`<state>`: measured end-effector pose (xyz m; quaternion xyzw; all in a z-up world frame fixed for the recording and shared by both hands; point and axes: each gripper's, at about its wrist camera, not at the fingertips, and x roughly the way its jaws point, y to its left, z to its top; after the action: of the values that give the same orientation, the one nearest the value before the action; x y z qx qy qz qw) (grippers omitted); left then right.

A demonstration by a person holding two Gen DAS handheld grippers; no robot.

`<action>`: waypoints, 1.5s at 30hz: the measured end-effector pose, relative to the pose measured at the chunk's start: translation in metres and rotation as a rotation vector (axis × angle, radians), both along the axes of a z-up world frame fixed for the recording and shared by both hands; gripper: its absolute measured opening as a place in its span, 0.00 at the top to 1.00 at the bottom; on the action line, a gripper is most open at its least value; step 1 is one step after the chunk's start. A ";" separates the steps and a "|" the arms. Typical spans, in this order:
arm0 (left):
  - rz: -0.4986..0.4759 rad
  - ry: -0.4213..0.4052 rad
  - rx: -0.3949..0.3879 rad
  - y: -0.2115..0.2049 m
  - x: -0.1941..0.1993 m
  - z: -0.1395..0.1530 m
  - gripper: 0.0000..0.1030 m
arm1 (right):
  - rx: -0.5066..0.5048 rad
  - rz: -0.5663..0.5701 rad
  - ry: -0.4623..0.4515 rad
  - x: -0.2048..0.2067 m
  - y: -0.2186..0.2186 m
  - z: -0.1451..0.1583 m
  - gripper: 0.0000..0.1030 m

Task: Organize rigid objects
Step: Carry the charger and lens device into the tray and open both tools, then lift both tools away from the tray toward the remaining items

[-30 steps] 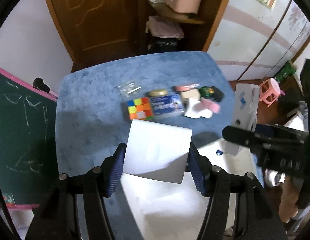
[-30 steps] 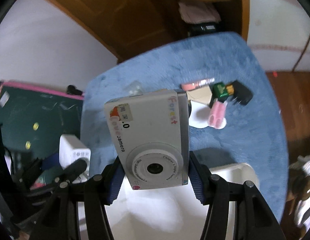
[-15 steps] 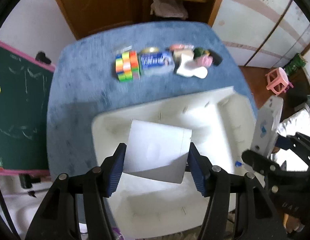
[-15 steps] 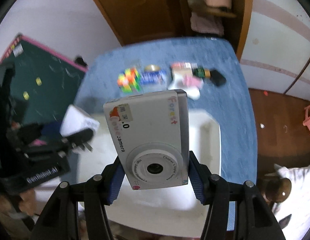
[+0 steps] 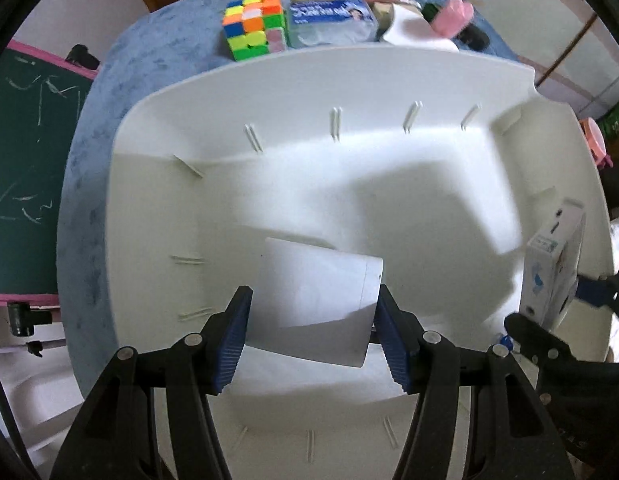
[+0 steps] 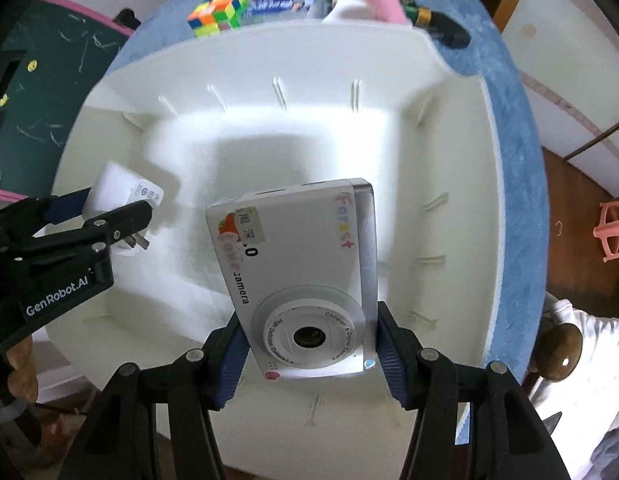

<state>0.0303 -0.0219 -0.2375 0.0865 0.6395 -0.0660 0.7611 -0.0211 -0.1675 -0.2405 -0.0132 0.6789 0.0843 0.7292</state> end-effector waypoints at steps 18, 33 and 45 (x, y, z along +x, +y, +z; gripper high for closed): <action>-0.014 0.018 -0.021 -0.004 -0.006 0.017 0.25 | -0.154 0.120 -0.143 -0.013 0.021 0.011 0.31; 0.028 -0.090 -0.046 0.003 -0.013 0.069 0.25 | -0.118 0.144 -0.297 -0.021 0.018 0.064 0.31; 0.094 -0.208 -0.065 0.005 -0.016 0.123 0.25 | -0.019 0.132 -0.364 -0.020 0.000 0.103 0.31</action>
<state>0.0142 -0.0169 -0.1143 0.0383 0.5578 -0.0415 0.8280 -0.0406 -0.1675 -0.1380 -0.0795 0.5341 0.1215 0.8328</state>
